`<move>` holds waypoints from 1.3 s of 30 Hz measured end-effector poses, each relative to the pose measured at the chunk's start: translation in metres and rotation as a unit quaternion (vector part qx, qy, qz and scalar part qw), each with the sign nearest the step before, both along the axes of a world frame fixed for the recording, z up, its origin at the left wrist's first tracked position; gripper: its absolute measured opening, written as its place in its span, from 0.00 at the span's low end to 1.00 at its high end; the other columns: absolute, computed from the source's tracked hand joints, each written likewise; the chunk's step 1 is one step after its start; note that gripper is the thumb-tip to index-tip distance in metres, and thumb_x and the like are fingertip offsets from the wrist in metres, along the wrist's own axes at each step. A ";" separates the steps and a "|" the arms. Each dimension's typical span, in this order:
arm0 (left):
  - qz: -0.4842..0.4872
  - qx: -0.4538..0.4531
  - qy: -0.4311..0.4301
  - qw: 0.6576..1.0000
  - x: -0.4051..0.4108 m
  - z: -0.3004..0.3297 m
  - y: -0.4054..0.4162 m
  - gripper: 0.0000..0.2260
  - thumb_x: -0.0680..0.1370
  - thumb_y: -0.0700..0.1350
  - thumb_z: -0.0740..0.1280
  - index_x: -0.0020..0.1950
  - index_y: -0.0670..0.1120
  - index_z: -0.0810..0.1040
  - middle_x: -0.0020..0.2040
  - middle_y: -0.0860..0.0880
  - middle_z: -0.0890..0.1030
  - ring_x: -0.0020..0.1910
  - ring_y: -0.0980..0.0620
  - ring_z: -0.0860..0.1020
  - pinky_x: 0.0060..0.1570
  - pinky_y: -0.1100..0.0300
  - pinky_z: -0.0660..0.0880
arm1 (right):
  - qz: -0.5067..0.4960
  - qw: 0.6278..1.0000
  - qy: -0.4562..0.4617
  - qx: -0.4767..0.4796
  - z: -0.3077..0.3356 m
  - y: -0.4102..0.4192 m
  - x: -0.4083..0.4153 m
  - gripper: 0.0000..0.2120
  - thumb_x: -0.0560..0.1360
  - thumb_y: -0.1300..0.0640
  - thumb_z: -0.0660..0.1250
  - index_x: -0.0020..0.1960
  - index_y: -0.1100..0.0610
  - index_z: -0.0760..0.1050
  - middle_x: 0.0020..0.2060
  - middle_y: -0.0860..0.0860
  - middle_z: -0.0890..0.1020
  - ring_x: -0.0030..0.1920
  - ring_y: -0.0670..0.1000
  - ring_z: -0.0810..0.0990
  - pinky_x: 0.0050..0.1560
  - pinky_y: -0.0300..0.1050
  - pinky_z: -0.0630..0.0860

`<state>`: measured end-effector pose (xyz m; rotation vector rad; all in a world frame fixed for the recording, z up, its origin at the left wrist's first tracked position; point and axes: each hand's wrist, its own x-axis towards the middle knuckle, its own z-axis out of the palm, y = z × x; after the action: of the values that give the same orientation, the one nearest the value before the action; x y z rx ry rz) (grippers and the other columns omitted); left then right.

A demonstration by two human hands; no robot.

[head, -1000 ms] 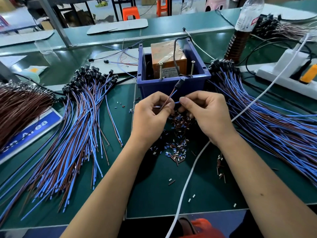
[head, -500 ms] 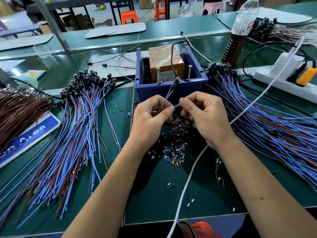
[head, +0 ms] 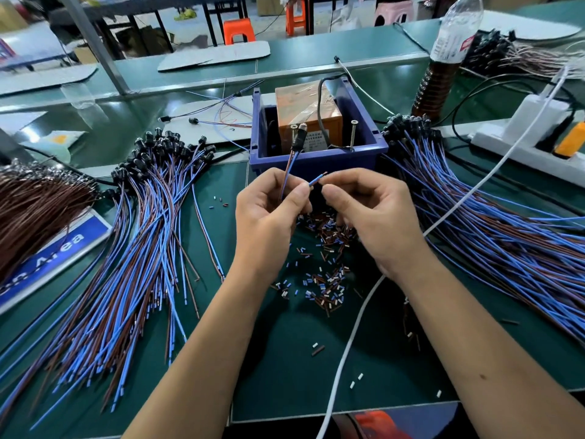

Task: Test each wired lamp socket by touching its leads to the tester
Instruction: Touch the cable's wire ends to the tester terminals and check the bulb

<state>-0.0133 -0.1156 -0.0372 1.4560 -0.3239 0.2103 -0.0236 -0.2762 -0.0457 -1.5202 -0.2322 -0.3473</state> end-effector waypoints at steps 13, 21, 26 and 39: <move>0.127 0.202 -0.195 0.951 0.001 -0.005 -0.002 0.03 0.78 0.40 0.74 0.45 0.44 0.86 0.40 0.50 0.79 0.37 0.52 0.78 0.37 0.64 0.69 | -0.008 0.996 0.000 0.091 0.002 0.009 -0.004 0.03 0.75 0.62 0.76 0.45 0.55 0.87 0.37 0.50 0.87 0.34 0.42 0.81 0.37 0.35 0.77; 0.224 0.054 -0.165 0.959 0.000 -0.002 0.002 0.03 0.81 0.43 0.72 0.47 0.49 0.83 0.39 0.52 0.83 0.35 0.51 0.77 0.34 0.58 0.72 | -0.042 0.993 -0.027 0.107 0.007 0.002 -0.004 0.04 0.78 0.54 0.75 0.47 0.54 0.84 0.37 0.59 0.83 0.31 0.49 0.76 0.31 0.42 0.76; 0.256 -0.066 -0.097 0.960 0.007 0.001 0.003 0.01 0.79 0.39 0.73 0.50 0.44 0.83 0.39 0.50 0.86 0.39 0.54 0.83 0.46 0.62 0.78 | -0.082 0.991 -0.046 0.097 0.009 0.002 -0.003 0.03 0.82 0.58 0.70 0.49 0.56 0.79 0.39 0.55 0.85 0.28 0.51 0.75 0.26 0.42 0.72; 0.221 -0.170 -0.007 0.960 0.010 0.003 -0.007 0.02 0.79 0.39 0.73 0.48 0.43 0.86 0.39 0.46 0.84 0.30 0.55 0.73 0.37 0.58 0.68 | -0.285 0.953 -0.096 -0.036 0.009 0.001 0.004 0.06 0.81 0.62 0.69 0.55 0.59 0.84 0.44 0.47 0.87 0.45 0.44 0.85 0.48 0.37 0.80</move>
<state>-0.0030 -0.1228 -0.0338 1.1683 0.0355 0.6082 -0.0191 -0.2749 -0.0367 -1.6096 0.0515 -0.9568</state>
